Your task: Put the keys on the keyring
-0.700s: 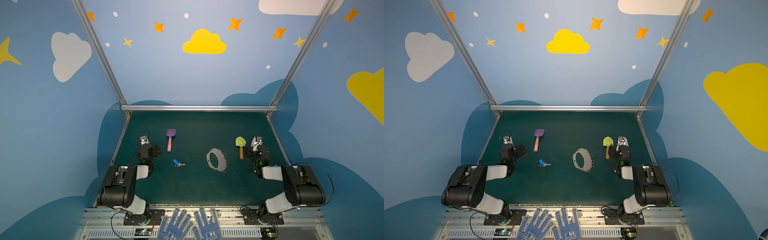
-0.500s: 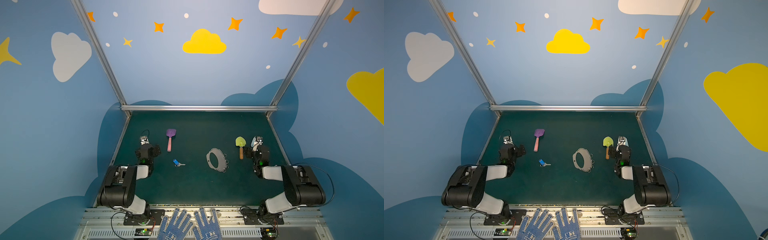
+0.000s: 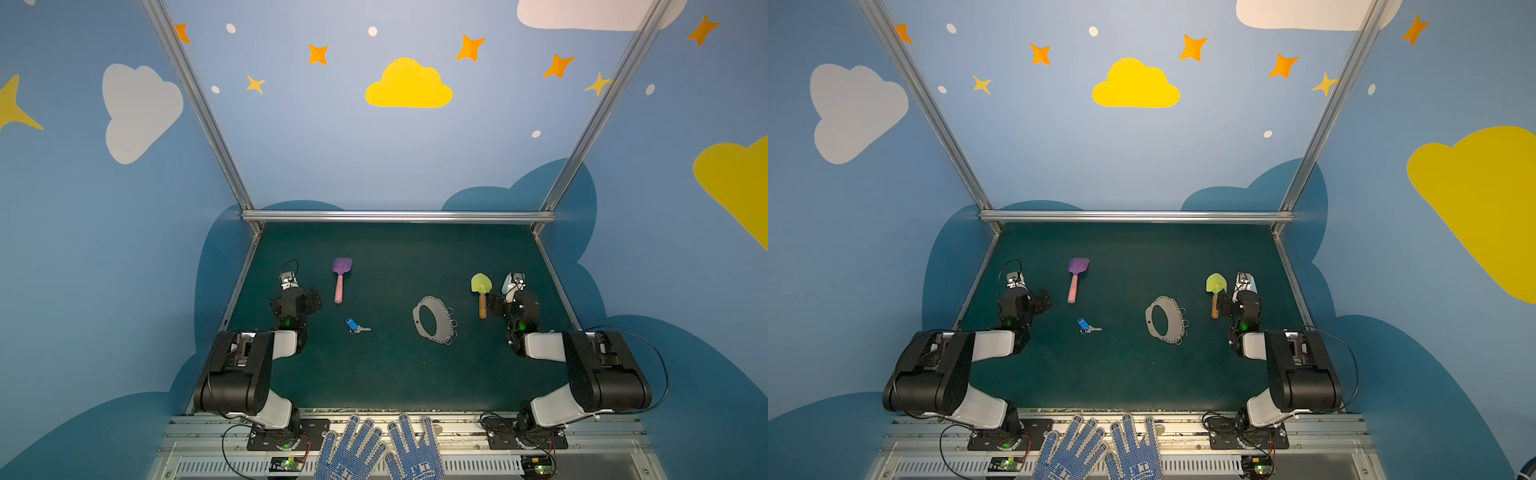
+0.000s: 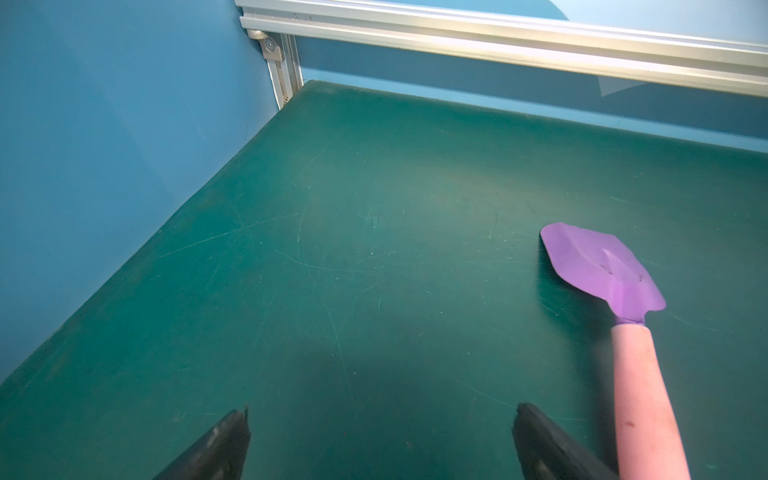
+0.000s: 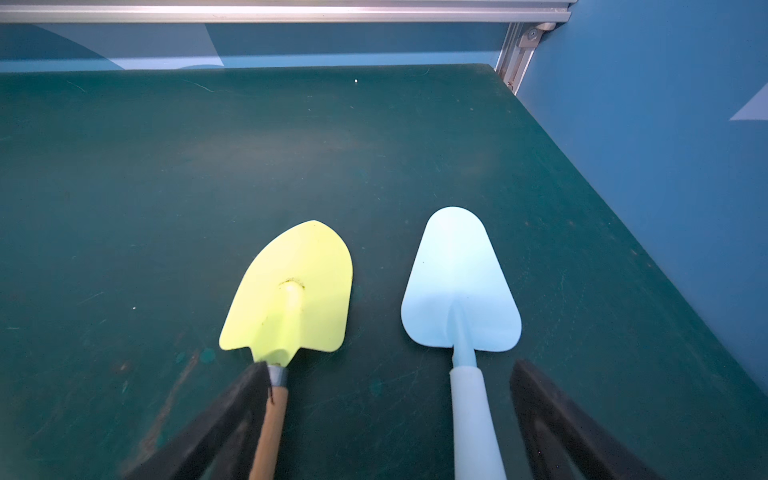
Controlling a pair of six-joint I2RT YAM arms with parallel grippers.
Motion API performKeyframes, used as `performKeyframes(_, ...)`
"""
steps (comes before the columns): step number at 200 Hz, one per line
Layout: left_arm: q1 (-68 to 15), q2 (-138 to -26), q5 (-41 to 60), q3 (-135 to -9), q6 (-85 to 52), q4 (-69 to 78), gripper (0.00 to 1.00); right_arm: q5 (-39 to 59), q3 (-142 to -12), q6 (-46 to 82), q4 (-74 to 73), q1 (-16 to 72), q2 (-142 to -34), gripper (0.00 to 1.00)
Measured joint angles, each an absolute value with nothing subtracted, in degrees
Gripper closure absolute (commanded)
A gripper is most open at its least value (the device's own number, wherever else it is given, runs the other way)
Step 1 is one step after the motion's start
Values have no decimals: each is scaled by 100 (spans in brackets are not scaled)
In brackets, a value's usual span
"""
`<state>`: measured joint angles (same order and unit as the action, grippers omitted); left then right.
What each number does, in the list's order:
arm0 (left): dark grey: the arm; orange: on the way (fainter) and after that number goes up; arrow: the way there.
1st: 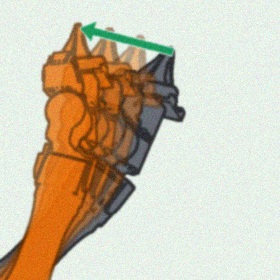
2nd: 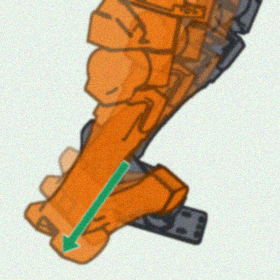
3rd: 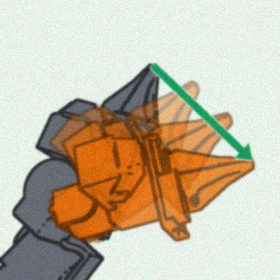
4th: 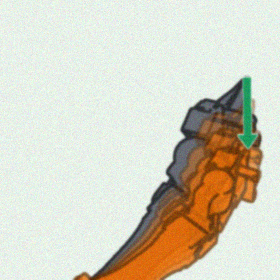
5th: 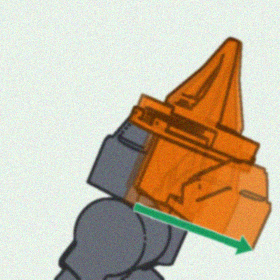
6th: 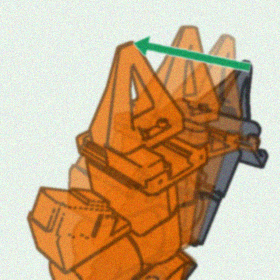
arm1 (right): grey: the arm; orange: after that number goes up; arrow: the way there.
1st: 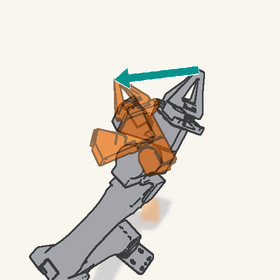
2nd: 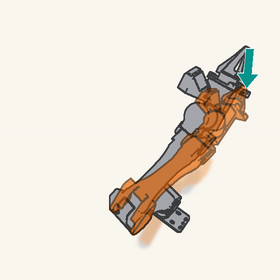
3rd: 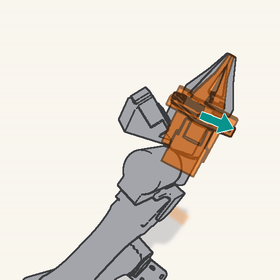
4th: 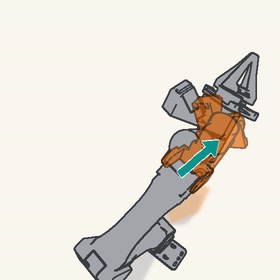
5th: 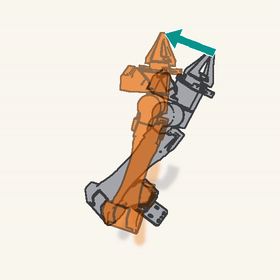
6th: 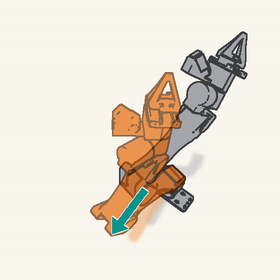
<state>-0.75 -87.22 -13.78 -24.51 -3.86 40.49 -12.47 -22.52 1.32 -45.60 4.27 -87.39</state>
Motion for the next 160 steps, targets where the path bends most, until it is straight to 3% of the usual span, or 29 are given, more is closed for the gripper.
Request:
performKeyframes(62,-75,-8683,-1426,-2453,-454,3972,0,-1243,-2252,119,-4447,445,-8632,8)
performKeyframes(96,-261,-8278,-1940,-2891,-541,3039,0,-1221,-2716,84,-3133,663,-7631,8)
performKeyframes(121,-235,-7784,-2167,-3798,-1299,1944,0,-998,-3391,1166,-1968,552,-6654,4)
performKeyframes(140,23,-7422,-1815,-4418,-2263,1208,0,-456,-3846,2029,-1264,259,-6219,9)
performKeyframes(149,132,-7293,-1529,-4609,-2661,947,1,-132,-3994,2274,-978,158,-6149,17)
performKeyframes(160,198,-7212,-1133,-4751,-3055,655,10,311,-4132,2405,-622,152,-6145,28)
